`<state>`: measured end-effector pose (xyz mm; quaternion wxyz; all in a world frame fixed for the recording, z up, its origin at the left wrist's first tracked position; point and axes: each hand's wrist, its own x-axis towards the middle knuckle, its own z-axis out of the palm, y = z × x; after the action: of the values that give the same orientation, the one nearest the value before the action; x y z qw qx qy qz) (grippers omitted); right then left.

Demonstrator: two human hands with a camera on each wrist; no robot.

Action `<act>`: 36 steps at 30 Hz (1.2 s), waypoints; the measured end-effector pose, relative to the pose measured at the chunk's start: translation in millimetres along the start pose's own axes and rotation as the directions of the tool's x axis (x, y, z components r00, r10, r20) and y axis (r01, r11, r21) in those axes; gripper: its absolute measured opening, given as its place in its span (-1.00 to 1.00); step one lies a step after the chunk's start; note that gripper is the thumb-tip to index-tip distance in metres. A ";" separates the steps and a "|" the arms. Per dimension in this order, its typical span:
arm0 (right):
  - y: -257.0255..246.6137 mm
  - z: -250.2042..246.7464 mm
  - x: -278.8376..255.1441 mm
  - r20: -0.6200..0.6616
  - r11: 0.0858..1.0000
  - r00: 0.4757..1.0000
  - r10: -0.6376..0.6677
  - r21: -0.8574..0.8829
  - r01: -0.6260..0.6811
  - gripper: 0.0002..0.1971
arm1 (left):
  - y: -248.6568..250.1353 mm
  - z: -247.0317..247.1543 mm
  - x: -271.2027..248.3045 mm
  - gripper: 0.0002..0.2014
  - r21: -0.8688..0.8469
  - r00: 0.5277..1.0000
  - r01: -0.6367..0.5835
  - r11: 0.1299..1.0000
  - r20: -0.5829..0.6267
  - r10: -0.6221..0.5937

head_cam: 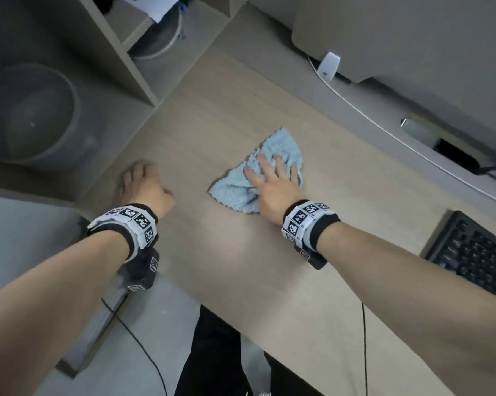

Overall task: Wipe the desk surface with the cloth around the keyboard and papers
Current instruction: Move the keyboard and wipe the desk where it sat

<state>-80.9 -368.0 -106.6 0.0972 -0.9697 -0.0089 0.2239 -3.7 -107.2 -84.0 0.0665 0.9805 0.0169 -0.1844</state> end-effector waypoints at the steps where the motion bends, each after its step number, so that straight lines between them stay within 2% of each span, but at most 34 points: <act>1: 7.3 -1.8 2.1 -0.013 1.000 1.000 -0.008 0.000 0.008 -0.16 | -8.8 0.3 -1.3 -0.40 -0.002 1.000 0.027 1.000 0.010 -0.027; 3: 18.2 -9.3 11.2 -0.060 0.999 0.998 0.027 0.018 -0.026 -0.16 | -27.8 -0.1 -3.3 -0.37 -0.003 0.997 0.078 0.997 0.024 -0.078; 6: 18.4 -24.3 37.3 -0.106 0.987 0.983 0.152 0.069 -0.146 -0.15 | -52.7 0.7 -4.8 -0.36 0.001 0.992 0.127 0.992 0.025 -0.127; 9: 1.2 -38.5 78.6 -0.123 0.969 0.964 0.234 0.111 -0.221 -0.20 | -76.1 3.5 -2.4 -0.38 -0.032 0.994 0.105 0.994 0.032 -0.104; 11: -19.4 -49.1 111.5 -0.109 0.972 0.970 0.217 0.114 -0.205 -0.22 | -91.3 3.4 -0.1 -0.40 -0.075 0.997 0.072 0.995 0.014 -0.071; 14: -72.2 -55.9 144.0 -0.060 0.990 0.992 0.115 0.091 -0.110 -0.20 | -104.5 1.6 0.3 -0.42 -0.136 1.000 0.008 0.991 -0.021 -0.011; 16: -123.0 -45.6 141.8 -0.042 0.998 0.997 -0.058 0.029 0.060 -0.18 | -111.1 -0.4 -0.4 -0.43 -0.162 1.000 -0.026 0.986 -0.021 0.023; 18: -164.4 -27.5 125.6 0.017 0.955 0.956 -0.294 -0.046 0.295 -0.18 | -119.1 -3.5 -0.8 -0.46 -0.173 0.999 -0.041 0.984 -0.014 0.039; 19: -172.0 -20.5 119.5 0.055 0.925 0.928 -0.368 -0.080 0.371 -0.20 | -123.0 -5.6 -1.2 -0.47 -0.167 0.999 -0.046 0.985 -0.016 0.044; 20: -168.9 -18.5 117.8 0.062 0.913 0.919 -0.389 -0.107 0.394 -0.21 | -126.0 -7.7 -2.3 -0.48 -0.158 0.999 -0.047 0.986 -0.016 0.045; 21: -159.7 -22.7 120.8 0.035 0.928 0.935 -0.354 -0.116 0.355 -0.22 | -129.2 -9.7 -4.2 -0.48 -0.149 0.999 -0.037 0.988 -0.011 0.035; 23: -134.2 -37.4 134.1 -0.047 0.988 0.989 -0.142 -0.068 0.139 -0.21 | -137.0 -11.3 -7.3 -0.47 -0.139 1.000 -0.004 0.990 0.011 0.006; 25: -123.1 -52.8 148.2 -0.062 0.998 0.996 0.064 0.008 -0.064 -0.20 | -147.9 -11.0 -10.6 -0.45 -0.140 1.000 0.014 0.990 0.024 -0.011; 27: -143.2 -52.7 151.9 -0.044 0.995 0.994 0.104 0.004 -0.104 -0.22 | -156.8 -7.9 -13.9 -0.46 -0.166 1.000 0.021 0.986 0.014 -0.018; 28: -161.6 -47.2 147.3 -0.037 0.998 0.998 0.055 -0.029 -0.056 -0.22 | -159.3 -6.2 -15.9 -0.47 -0.184 1.000 0.016 0.983 0.005 -0.015; 30: -203.4 -26.1 127.8 0.002 0.984 0.989 -0.148 -0.101 0.147 -0.20 | -162.2 -4.1 -20.7 -0.46 -0.202 1.000 0.005 0.979 0.000 -0.005; 33: -239.9 8.9 88.6 0.118 0.890 0.903 -0.413 -0.156 0.428 -0.24 | -164.2 -2.4 -26.4 -0.43 -0.183 1.000 -0.020 0.983 0.000 0.020; 35: -223.9 13.5 80.1 0.146 0.872 0.884 -0.444 -0.156 0.464 -0.28 | -164.6 -4.6 -27.4 -0.42 -0.191 1.000 -0.008 0.982 0.006 0.009; 36: -206.7 9.9 80.0 0.112 0.896 0.905 -0.409 -0.136 0.422 -0.28 | -163.7 -5.4 -28.9 -0.41 -0.205 1.000 -0.002 0.979 0.014 0.005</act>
<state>-7.8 -158.5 -110.1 0.0658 -0.9401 -0.2373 0.2356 -38.1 55.5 -88.9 0.1675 0.9670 0.0336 -0.1888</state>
